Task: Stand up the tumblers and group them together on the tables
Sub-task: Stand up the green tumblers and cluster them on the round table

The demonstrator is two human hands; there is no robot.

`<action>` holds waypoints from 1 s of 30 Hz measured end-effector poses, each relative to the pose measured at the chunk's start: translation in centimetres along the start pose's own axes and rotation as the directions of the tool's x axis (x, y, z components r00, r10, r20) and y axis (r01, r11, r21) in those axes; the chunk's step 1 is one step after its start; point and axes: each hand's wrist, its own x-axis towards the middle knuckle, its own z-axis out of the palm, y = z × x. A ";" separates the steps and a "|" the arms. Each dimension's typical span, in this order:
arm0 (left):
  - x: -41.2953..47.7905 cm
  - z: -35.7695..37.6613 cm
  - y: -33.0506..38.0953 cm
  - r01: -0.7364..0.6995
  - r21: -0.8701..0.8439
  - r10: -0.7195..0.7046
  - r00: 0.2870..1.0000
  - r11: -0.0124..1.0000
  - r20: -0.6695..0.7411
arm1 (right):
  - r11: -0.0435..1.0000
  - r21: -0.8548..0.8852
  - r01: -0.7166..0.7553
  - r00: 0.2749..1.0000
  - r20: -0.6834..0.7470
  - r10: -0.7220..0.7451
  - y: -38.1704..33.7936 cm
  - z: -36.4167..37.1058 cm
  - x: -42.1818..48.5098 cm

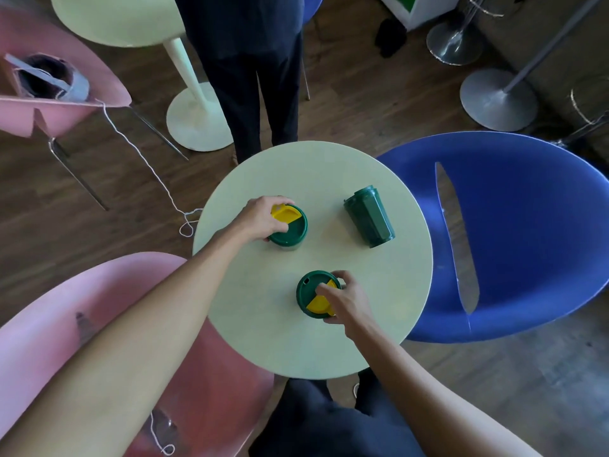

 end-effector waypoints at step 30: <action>-3.8 3.2 -1.7 0.107 -0.210 -0.115 0.993 0.972 -0.029 | 0.998 0.033 0.053 0.997 -0.051 -0.051 -2.3 -2.5 4.0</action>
